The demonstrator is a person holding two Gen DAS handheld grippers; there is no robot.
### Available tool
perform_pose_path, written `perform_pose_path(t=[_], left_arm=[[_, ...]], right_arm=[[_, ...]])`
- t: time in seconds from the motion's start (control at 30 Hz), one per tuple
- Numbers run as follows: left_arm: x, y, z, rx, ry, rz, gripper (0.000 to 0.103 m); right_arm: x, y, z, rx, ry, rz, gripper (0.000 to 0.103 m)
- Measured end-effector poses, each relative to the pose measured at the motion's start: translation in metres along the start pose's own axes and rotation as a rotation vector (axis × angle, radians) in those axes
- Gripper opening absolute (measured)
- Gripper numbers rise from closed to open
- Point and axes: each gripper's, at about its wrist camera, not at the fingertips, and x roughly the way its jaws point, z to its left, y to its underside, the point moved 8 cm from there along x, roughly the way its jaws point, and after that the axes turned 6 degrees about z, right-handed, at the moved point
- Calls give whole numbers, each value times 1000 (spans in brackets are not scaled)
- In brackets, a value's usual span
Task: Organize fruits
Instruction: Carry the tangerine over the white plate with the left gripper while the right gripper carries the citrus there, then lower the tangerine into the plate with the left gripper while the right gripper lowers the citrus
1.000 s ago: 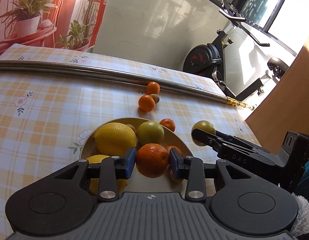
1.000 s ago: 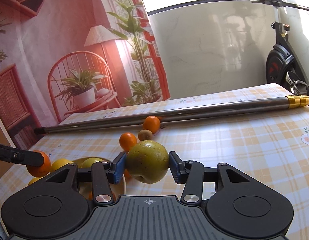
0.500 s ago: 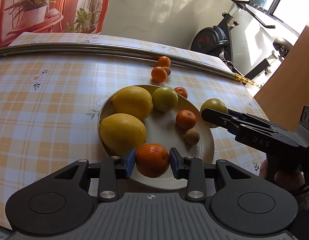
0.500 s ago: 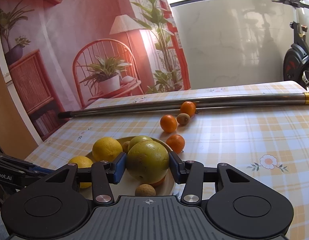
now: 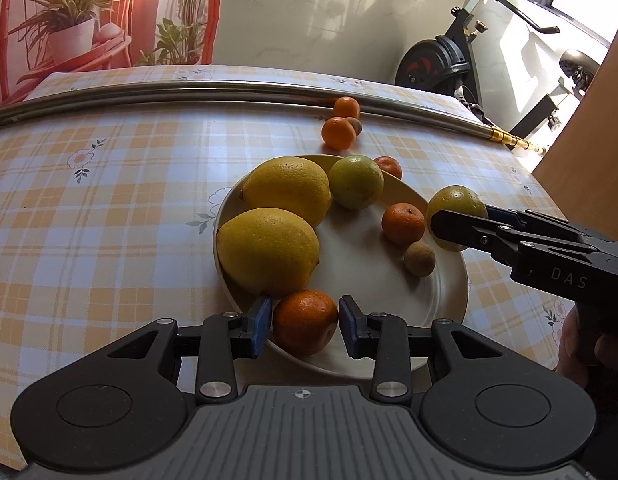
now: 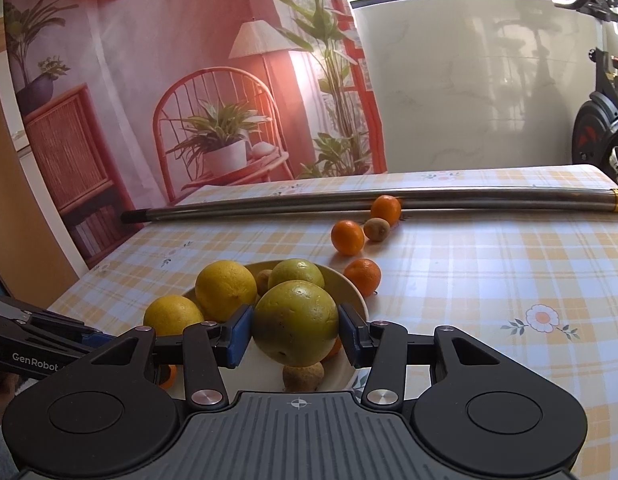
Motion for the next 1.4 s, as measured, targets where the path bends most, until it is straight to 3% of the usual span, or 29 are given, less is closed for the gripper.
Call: perform_pose_path(t=[0.63,1.0,1.4], left_arm=[[-13,4,-1,-31,36,-56,40],[-36,0,4,-38,-17,-153,43],[-39,-4,23,-142,-40,-180,43]], right_arm=[[8,25,38,-60,-86,109,43],[15,38,49,-60,-137,181,43],[26,43,64,-98,-181,227,43]])
